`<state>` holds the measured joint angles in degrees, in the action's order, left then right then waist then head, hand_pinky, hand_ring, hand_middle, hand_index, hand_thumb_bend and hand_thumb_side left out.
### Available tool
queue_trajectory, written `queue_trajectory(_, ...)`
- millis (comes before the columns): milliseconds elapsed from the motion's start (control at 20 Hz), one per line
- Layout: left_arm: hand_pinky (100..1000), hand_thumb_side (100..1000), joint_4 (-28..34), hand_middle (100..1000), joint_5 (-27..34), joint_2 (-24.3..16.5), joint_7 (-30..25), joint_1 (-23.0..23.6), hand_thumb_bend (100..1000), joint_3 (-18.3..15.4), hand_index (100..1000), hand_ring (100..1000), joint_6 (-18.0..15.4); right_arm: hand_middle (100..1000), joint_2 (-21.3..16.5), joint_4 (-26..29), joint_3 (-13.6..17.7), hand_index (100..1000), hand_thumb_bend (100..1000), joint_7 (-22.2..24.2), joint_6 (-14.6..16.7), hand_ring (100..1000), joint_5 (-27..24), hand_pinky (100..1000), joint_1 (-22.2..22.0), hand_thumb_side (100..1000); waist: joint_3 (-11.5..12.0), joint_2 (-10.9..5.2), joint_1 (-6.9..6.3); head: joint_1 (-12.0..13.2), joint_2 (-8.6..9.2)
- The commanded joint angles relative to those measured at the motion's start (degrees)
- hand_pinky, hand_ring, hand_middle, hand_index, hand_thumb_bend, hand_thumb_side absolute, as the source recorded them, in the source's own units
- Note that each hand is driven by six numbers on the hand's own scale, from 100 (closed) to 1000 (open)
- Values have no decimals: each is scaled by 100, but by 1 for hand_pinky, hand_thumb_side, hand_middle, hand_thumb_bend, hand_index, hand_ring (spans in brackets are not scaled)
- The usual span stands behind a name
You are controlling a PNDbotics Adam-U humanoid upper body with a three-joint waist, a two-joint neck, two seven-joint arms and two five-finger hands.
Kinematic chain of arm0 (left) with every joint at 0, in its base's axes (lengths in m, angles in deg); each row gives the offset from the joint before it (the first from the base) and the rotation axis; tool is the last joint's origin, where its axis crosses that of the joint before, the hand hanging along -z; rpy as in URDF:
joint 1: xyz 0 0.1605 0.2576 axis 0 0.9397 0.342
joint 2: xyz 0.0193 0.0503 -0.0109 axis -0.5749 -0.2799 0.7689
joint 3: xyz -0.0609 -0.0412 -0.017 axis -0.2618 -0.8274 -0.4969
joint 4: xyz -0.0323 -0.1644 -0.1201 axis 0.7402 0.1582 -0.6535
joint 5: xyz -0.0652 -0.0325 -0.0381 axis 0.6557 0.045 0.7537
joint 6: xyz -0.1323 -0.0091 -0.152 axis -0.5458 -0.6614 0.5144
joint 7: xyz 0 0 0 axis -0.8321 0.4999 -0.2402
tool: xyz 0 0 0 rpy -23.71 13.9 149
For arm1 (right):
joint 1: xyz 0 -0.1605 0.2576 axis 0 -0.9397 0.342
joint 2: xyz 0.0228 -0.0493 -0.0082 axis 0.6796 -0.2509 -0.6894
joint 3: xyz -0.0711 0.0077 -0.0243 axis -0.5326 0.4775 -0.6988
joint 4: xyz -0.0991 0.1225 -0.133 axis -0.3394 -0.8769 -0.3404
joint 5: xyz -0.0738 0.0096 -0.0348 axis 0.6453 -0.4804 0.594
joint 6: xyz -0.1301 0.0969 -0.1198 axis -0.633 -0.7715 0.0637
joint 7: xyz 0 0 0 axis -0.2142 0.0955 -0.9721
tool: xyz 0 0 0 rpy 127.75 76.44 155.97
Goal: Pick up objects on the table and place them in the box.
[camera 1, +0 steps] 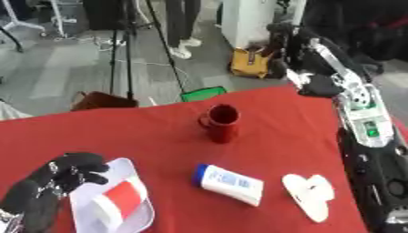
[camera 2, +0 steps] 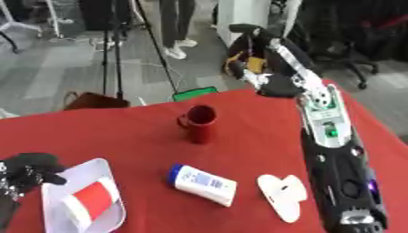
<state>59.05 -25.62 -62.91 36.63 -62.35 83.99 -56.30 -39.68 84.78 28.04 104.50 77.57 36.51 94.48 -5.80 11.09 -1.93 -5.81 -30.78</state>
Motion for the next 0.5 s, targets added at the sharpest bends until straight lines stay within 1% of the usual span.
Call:
queue_trajectory(50,686,991,123,739,-31,-105,23,-3,423,-43,815,755,-3,613,-323,234,184,911,325,534,291,680,-246,571,-19,490,6,-93,17,35,-45)
queue_trajectory(300,686,992,123,740,-49,-111,37,7,420,-57,816,756,-9,603,-471,214,326,917,313,685,55,670,-428,557,-243,499,-23,-91,8,58,-32)
queue_trajectory(500,686,990,123,740,-52,-122,51,13,418,-62,816,757,-35,601,-530,211,420,923,309,791,-54,669,-479,554,-354,503,-57,-101,-16,43,-24)
